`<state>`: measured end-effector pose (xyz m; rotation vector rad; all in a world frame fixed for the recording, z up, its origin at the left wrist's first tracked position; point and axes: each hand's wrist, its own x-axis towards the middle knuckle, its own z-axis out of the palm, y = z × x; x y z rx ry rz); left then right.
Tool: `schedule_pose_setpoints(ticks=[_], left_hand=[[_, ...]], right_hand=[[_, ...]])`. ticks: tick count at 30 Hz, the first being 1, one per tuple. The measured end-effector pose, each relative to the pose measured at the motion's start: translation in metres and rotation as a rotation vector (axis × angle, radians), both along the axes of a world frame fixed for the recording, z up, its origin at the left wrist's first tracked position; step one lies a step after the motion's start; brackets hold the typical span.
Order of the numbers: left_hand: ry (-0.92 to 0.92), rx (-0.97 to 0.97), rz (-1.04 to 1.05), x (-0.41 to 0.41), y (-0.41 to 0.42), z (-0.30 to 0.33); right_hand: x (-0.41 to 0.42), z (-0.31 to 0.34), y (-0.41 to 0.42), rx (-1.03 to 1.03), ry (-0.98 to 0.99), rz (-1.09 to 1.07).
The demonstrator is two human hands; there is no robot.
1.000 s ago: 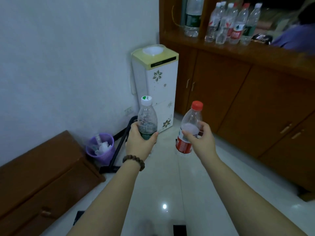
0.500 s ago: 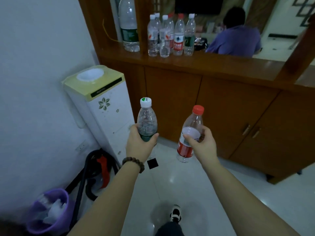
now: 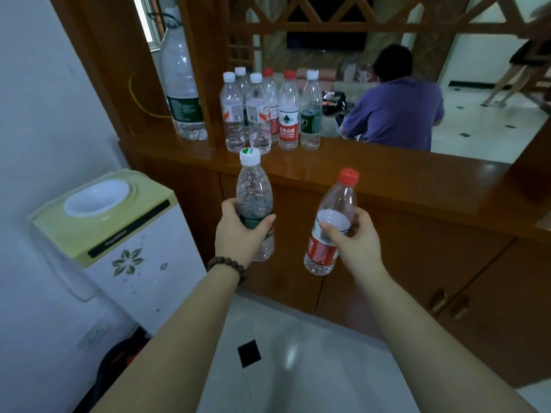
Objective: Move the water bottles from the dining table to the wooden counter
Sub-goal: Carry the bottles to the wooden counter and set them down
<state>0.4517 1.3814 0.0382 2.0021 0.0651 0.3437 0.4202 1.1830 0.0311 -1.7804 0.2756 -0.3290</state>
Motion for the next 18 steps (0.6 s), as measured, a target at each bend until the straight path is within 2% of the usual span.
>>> schedule_pose_setpoints(ticks=[10, 18], left_hand=[[-0.114, 0.032, -0.058, 0.160, -0.004, 0.045], [-0.129, 0.096, -0.192, 0.274, -0.010, 0.050]], right_hand=[[0.139, 0.054, -0.001, -0.043, -0.093, -0.047], [0.247, 0.076, 0.006, -0.124, -0.138, -0.130]])
